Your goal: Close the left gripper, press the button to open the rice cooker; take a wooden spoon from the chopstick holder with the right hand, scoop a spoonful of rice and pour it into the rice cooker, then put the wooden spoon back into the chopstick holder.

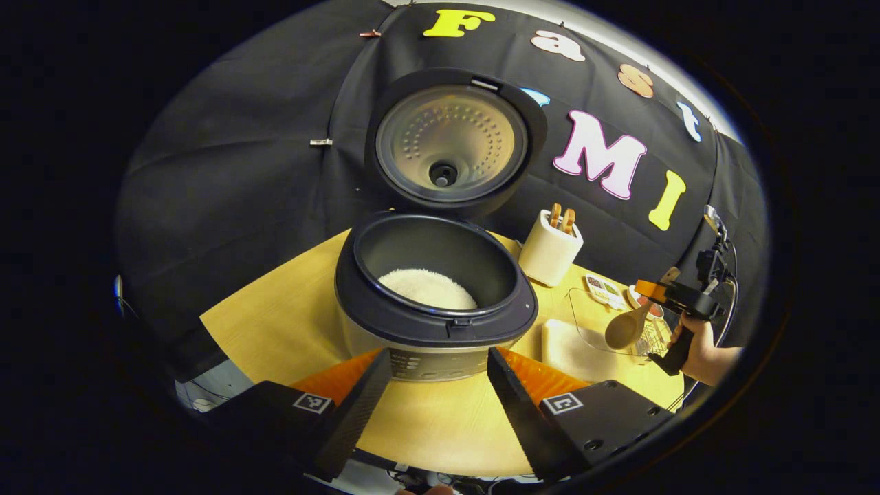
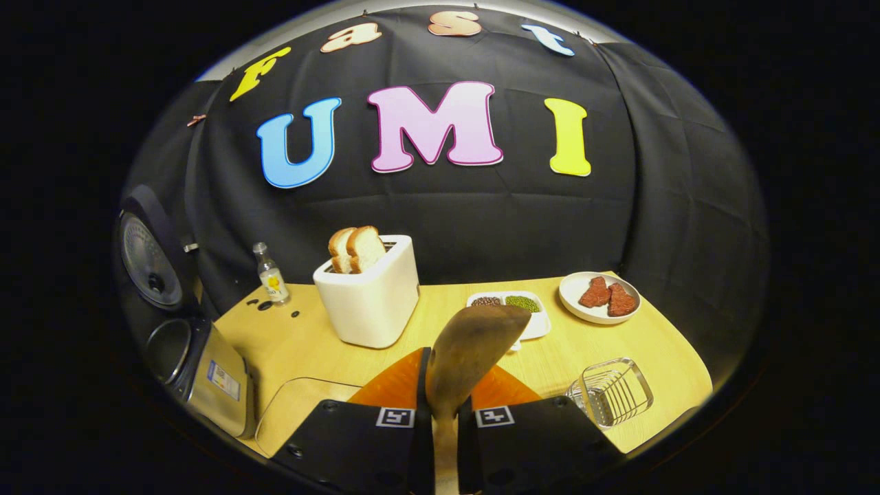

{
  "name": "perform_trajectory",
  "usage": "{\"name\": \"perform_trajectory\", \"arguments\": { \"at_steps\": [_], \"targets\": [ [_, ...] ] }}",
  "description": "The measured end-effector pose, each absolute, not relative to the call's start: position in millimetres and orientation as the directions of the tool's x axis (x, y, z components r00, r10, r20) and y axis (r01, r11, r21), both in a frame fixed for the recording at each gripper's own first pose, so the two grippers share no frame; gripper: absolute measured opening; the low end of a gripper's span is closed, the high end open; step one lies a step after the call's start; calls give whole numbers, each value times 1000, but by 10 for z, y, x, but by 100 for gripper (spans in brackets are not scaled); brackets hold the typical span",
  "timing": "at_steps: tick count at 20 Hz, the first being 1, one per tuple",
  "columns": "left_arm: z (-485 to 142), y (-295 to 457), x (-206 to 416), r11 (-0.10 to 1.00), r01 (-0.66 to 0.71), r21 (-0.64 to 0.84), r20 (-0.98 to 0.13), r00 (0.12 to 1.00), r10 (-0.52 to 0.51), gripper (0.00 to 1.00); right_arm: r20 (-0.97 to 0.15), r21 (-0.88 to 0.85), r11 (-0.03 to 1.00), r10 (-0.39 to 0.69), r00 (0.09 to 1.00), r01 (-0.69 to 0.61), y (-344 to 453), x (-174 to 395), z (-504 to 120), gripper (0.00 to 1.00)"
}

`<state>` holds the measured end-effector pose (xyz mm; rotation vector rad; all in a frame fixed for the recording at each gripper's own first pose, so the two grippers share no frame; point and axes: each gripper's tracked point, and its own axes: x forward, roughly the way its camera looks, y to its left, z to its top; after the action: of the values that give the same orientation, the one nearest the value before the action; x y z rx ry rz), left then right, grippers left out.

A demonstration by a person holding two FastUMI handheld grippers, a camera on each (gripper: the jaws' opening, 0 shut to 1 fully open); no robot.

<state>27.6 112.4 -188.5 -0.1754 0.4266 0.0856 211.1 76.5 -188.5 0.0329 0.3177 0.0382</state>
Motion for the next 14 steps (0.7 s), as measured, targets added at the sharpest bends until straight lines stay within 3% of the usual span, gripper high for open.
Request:
{"name": "perform_trajectory", "arguments": {
  "at_steps": [2,5,7,14],
  "targets": [
    [-1899,1126,255,979,-119,-167,-415,909,39,95,-295,48,999,31,955,-18,804,2171,-1838,17],
    [-1899,1158,236,972,-128,-195,-414,910,37,95,-449,110,994,27,893,25,936,2132,-2195,17],
    [-1862,1210,228,967,-141,-214,-407,912,43,95,-493,135,990,30,870,43,1010,2169,-2268,17],
    [-1751,1385,176,957,-170,-233,-381,922,70,95,-536,71,997,46,843,-9,1055,1885,-2308,17]
  ]
}}
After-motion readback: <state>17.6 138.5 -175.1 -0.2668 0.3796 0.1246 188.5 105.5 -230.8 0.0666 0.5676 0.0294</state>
